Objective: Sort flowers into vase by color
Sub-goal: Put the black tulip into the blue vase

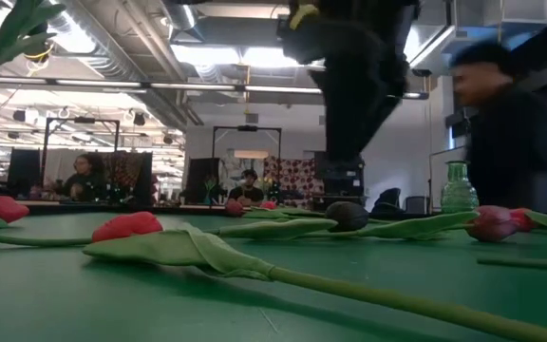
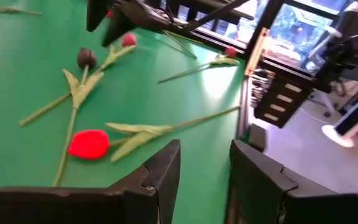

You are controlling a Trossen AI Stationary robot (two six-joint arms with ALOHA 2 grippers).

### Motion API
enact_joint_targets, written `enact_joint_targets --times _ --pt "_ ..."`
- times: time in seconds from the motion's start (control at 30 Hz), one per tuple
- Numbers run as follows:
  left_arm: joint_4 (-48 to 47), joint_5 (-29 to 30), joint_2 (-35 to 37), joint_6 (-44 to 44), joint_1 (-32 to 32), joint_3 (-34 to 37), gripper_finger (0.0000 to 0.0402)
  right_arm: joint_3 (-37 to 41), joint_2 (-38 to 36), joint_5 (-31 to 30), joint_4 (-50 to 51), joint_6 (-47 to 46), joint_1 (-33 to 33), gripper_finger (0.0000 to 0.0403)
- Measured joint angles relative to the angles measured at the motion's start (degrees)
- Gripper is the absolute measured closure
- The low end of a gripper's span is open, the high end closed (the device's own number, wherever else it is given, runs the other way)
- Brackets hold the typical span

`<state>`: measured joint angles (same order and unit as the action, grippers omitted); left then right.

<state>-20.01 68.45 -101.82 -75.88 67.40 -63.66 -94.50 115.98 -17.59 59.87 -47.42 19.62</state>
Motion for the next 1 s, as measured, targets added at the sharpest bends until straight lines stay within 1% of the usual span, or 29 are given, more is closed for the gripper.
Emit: enact_joint_targets --times 0.03,0.1,0.17,0.23,0.3,0.43,0.53,0.7,0.77,0.83,0.9,1.0 --pt "-0.02 0.11 0.00 -0.04 0.37 0.00 0.0266 0.00 0.00 0.67 -0.71 -5.73 0.04 0.0211" --pt "-0.05 0.62 0.00 0.40 0.74 0.00 0.0266 0.00 0.00 4.26 -3.26 -16.77 0.20 0.0228" --pt "-0.07 0.67 0.00 1.29 0.74 0.00 0.0266 0.00 0.20 7.72 -6.83 -24.92 0.24 0.0241" --pt "-0.09 0.70 0.00 2.55 0.64 0.00 0.0266 0.00 0.39 7.38 -9.42 -29.70 0.31 0.0251" --pt "-0.13 0.80 0.00 3.81 0.40 0.00 0.0266 -0.02 1.18 4.02 -10.08 -33.99 -0.16 0.0260" --pt "-0.36 0.89 0.00 5.99 0.39 0.00 0.0266 0.27 2.24 4.17 -10.00 -47.72 -2.95 0.0279" --pt "-0.52 0.87 0.00 7.05 0.47 0.00 0.0266 1.54 3.08 3.99 -11.09 -54.17 -4.16 0.0288" --pt "-0.02 -0.52 -0.02 9.03 1.71 0.00 0.0266 4.38 4.61 8.29 -16.36 -64.08 -5.46 0.0299" --pt "0.00 -1.71 -0.02 9.05 2.39 0.00 0.0266 4.82 5.05 7.98 -16.45 -67.97 -5.51 0.0302" --pt "-0.01 -1.79 -0.02 9.05 3.74 0.00 0.0266 5.25 5.27 6.14 -16.34 -71.56 -5.53 0.0305" --pt "-0.06 -1.72 -0.02 9.06 4.99 0.00 0.0266 5.47 5.27 4.85 -16.08 -73.38 -6.01 0.0308" --pt "-0.54 -1.34 -0.02 9.01 6.71 0.00 0.0266 5.46 5.27 6.35 -16.12 -73.98 -7.02 0.0309"
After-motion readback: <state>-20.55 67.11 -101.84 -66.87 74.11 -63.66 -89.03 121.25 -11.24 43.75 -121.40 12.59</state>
